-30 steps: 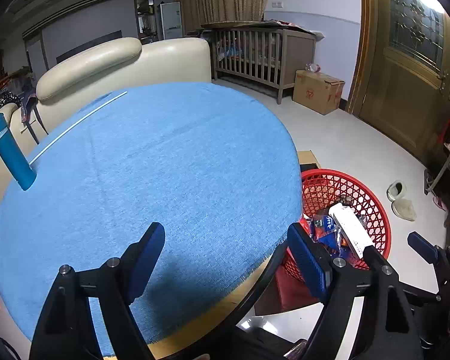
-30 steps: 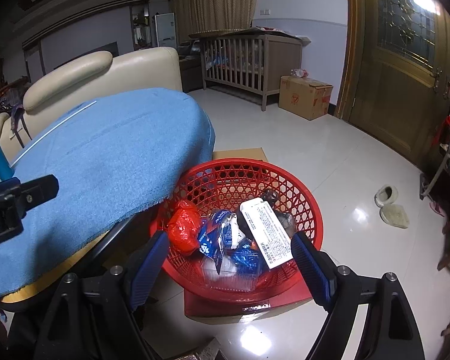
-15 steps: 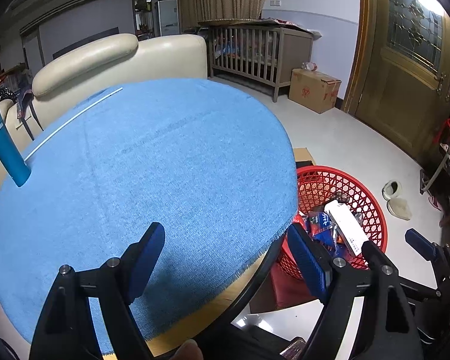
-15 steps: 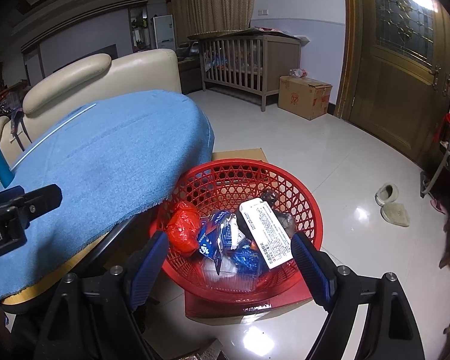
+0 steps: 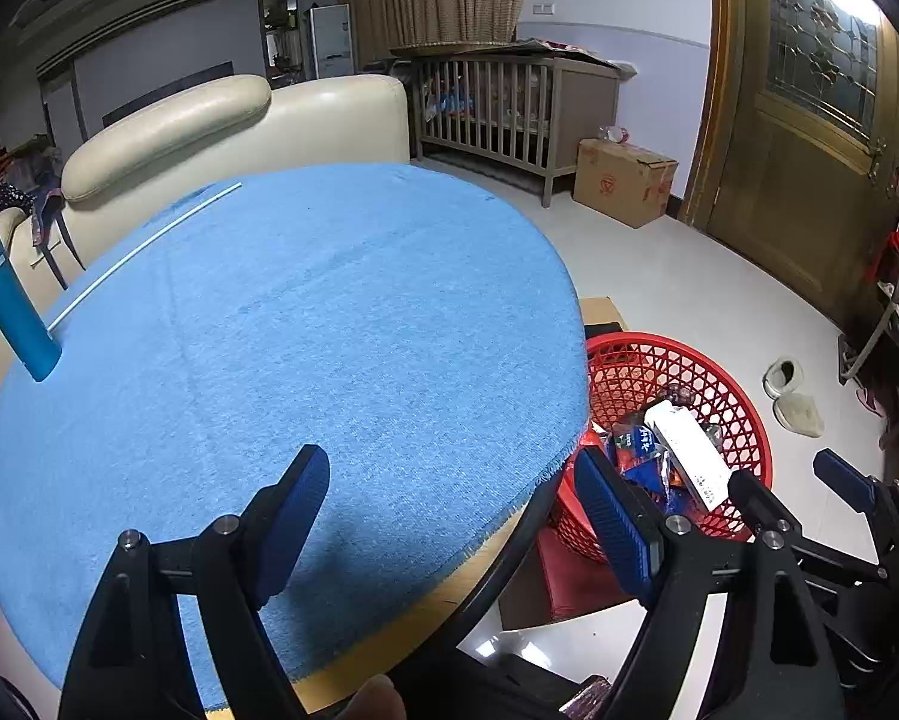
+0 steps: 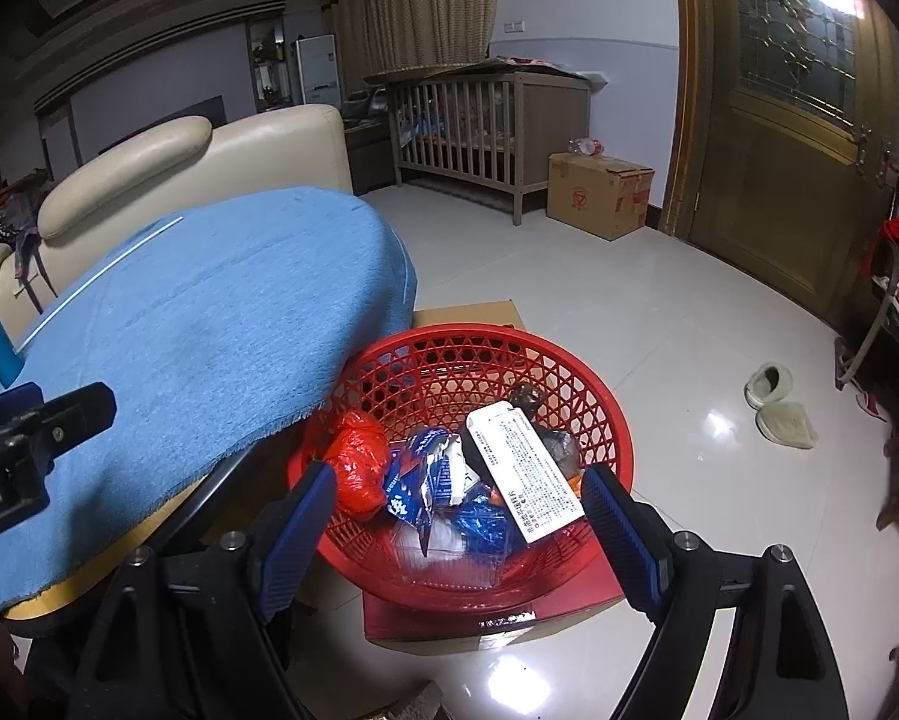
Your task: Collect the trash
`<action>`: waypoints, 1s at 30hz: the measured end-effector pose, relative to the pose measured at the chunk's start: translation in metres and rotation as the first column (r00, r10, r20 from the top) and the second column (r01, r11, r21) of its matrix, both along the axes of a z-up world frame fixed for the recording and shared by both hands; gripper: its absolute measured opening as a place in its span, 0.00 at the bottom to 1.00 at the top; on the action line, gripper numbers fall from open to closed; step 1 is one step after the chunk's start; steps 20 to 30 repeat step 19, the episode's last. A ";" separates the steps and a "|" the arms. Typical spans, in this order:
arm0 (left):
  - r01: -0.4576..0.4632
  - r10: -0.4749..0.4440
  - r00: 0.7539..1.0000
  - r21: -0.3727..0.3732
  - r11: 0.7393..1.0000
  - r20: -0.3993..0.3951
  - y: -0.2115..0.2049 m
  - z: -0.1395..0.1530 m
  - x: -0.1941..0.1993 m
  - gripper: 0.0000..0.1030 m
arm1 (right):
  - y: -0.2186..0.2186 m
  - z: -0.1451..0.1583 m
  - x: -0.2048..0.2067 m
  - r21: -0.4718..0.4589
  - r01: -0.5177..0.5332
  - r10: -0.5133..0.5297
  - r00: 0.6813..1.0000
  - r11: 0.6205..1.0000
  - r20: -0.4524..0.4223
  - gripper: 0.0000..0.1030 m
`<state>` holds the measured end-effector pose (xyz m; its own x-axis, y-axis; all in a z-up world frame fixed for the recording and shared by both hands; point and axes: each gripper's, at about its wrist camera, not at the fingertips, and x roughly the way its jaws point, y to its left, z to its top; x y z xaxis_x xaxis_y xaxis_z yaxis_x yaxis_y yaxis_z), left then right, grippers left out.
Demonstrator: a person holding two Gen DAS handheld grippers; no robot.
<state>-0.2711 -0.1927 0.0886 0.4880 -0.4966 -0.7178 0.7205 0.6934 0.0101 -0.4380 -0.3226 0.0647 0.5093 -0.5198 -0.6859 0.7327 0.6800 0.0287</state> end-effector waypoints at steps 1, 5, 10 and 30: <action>-0.001 0.001 1.000 0.001 1.000 0.000 0.000 0.000 0.000 0.82 | -0.001 0.000 0.000 0.001 0.000 0.000 1.000 1.000 0.000 0.83; -0.001 0.001 1.000 0.000 1.000 -0.011 -0.001 -0.001 0.001 0.82 | -0.002 0.001 0.000 -0.001 0.005 -0.005 1.000 1.000 -0.001 0.83; 0.001 -0.001 1.000 0.001 1.000 -0.011 0.000 -0.001 0.002 0.82 | -0.005 0.002 -0.001 0.003 0.012 -0.012 1.000 1.000 0.001 0.83; 0.041 -0.041 0.999 -0.006 0.999 0.017 -0.001 0.000 -0.006 0.82 | -0.007 -0.001 0.001 0.012 0.012 -0.012 1.000 1.000 -0.006 0.83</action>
